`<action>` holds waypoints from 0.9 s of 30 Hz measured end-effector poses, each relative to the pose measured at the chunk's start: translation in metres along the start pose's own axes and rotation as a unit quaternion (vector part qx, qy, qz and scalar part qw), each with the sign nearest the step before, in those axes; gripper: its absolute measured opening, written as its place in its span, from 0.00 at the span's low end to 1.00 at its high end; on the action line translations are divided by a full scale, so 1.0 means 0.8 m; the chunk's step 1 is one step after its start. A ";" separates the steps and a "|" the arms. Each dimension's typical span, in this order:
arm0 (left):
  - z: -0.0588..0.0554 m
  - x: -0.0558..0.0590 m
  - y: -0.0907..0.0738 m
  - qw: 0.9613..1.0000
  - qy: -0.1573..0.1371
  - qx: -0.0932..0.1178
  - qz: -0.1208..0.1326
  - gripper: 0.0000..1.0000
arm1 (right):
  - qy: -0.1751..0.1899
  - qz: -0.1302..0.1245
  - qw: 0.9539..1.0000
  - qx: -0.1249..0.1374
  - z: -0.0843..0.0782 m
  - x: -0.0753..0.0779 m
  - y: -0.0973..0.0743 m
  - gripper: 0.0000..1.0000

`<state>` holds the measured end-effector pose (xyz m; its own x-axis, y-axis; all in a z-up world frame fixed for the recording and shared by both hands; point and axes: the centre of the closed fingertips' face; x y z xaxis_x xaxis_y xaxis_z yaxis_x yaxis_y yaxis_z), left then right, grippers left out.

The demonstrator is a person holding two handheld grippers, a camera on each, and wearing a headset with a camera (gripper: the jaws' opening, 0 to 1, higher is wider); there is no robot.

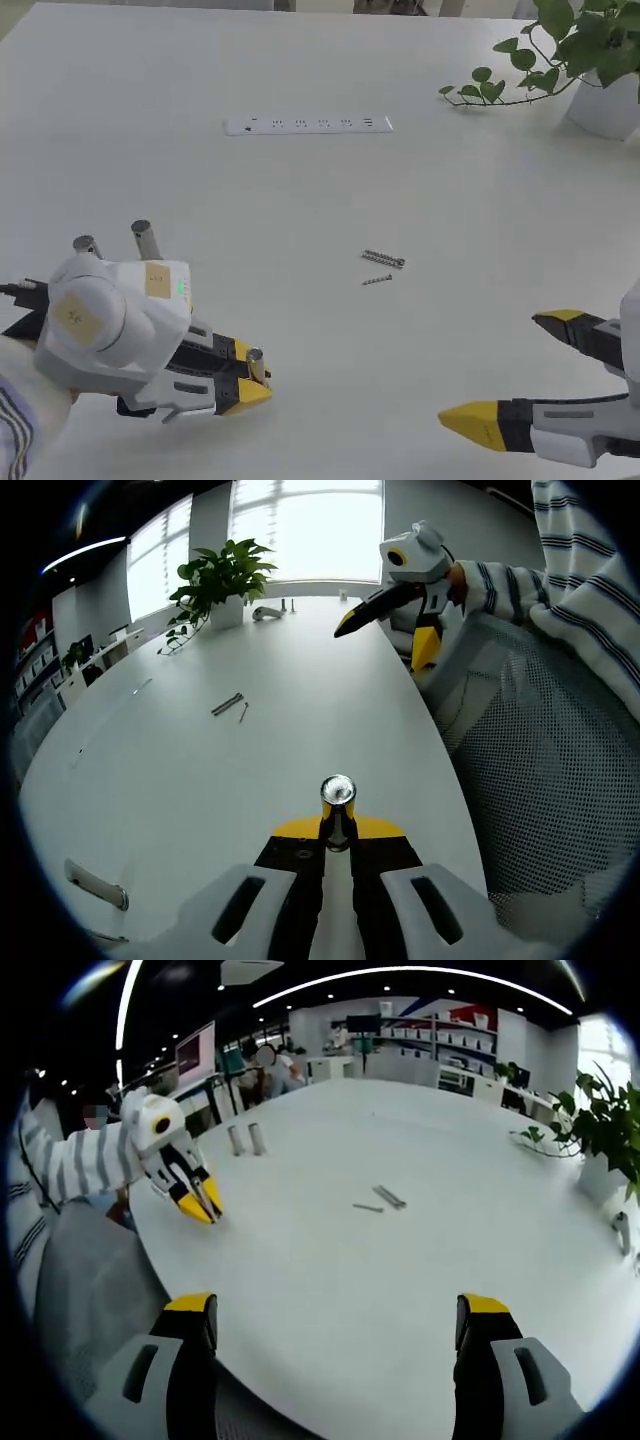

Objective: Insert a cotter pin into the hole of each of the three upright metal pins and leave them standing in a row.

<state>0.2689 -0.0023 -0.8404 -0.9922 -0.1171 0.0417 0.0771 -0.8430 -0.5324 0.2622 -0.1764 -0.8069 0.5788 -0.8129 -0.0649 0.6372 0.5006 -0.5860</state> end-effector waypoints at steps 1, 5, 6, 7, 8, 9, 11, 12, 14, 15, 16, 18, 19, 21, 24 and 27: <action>-0.002 0.000 0.000 1.000 -0.001 -0.002 -0.001 0.07 | 0.000 0.003 1.000 -0.002 -0.001 -0.001 0.000 1.00; -0.004 0.001 0.000 1.000 -0.001 -0.003 -0.001 0.07 | 0.022 0.003 1.000 0.016 0.006 -0.001 0.000 1.00; -0.005 0.001 0.000 1.000 -0.001 -0.004 -0.001 0.07 | 0.022 0.004 1.000 0.020 0.008 -0.001 0.000 1.00; -0.005 0.001 0.000 1.000 0.001 -0.005 -0.001 0.07 | 0.022 0.004 0.999 0.022 0.009 -0.001 0.000 1.00; -0.006 0.001 0.001 1.000 0.003 -0.007 -0.001 0.07 | 0.022 0.004 0.999 0.022 0.009 -0.001 0.000 1.00; -0.007 0.001 0.001 1.000 0.004 -0.007 -0.001 0.07 | 0.022 0.004 1.000 0.022 0.009 0.000 0.000 1.00; -0.007 0.003 0.001 1.000 0.008 -0.003 -0.003 0.07 | 0.026 0.002 0.999 0.025 0.010 0.001 0.000 1.00; -0.007 0.003 0.002 1.000 0.006 -0.002 -0.003 0.07 | 0.031 0.002 0.999 0.028 0.010 0.002 0.000 1.00; -0.010 0.004 0.003 1.000 0.006 -0.004 -0.004 0.07 | 0.036 0.003 0.999 0.032 0.011 0.001 -0.001 1.00; -0.011 0.004 0.003 1.000 0.003 -0.007 -0.005 0.07 | 0.036 0.003 0.999 0.033 0.012 0.001 -0.001 1.00; -0.013 0.006 0.004 1.000 0.004 -0.010 -0.006 0.07 | 0.036 0.003 0.999 0.033 0.012 0.002 -0.001 1.00; -0.016 0.006 0.004 1.000 0.003 -0.011 -0.007 0.07 | 0.035 0.002 0.999 0.032 0.012 0.002 -0.001 1.00; -0.016 0.006 0.005 1.000 -0.002 -0.009 -0.006 0.07 | 0.035 0.002 0.999 0.031 0.012 0.003 -0.001 1.00; -0.018 0.007 0.006 1.000 -0.005 -0.009 -0.005 0.07 | 0.034 0.003 0.999 0.032 0.012 0.002 -0.002 1.00; -0.023 0.008 0.006 1.000 -0.007 -0.013 -0.005 0.07 | 0.033 0.004 0.999 0.033 0.013 0.001 -0.002 1.00; -0.024 0.011 0.006 1.000 -0.004 -0.017 -0.006 0.07 | 0.033 0.004 0.999 0.033 0.013 -0.001 -0.002 1.00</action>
<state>0.2589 0.0027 -0.8593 -0.9923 -0.1115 0.0544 0.0622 -0.8263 -0.5598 0.2660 -0.1736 -0.7975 0.5511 -0.8251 -0.1244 0.6654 0.5245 -0.5312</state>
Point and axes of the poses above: the centre of the closed fingertips' face, and the gripper's own axes: y roughly forward along the fingers, x roughly to its right, z roughly out of its top, and after that the axes turned 6 degrees about x, right-handed
